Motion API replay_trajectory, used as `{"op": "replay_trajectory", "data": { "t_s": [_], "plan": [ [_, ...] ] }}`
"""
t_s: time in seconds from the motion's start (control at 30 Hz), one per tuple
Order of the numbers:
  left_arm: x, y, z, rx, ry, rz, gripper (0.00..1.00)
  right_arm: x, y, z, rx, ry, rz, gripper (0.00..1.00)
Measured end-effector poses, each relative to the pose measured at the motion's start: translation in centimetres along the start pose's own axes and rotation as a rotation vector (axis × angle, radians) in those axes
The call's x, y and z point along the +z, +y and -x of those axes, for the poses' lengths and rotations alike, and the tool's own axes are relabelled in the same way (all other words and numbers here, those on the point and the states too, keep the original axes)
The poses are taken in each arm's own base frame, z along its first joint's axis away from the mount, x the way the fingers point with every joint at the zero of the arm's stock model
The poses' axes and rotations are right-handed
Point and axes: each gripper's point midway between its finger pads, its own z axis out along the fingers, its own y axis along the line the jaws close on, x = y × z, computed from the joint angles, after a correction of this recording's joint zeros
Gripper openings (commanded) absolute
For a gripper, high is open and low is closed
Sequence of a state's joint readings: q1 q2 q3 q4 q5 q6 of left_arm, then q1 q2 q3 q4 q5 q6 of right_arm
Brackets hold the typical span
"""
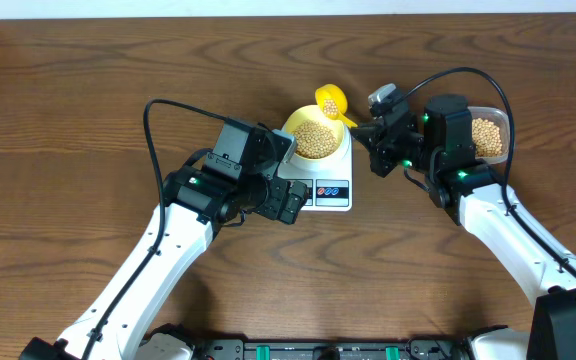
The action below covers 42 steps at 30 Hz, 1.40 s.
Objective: Scoop item into bowl and weigh 50g on scale
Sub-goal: 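Keep the yellow scoop tilted over the bowl, shaking out a few beans, then tip the scoop further over the bowl to drop the last beans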
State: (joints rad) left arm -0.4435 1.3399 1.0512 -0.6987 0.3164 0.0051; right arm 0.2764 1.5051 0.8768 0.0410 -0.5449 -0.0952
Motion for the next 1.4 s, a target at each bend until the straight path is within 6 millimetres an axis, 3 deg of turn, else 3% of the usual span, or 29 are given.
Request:
{"op": "replay_trajectory", "data": {
  "t_s": [1.4],
  "plan": [
    [0.00, 0.00, 0.01, 0.000, 0.000, 0.000, 0.96, 0.07, 0.46, 0.04, 0.035, -0.001, 0.020, 0.01]
  ]
}}
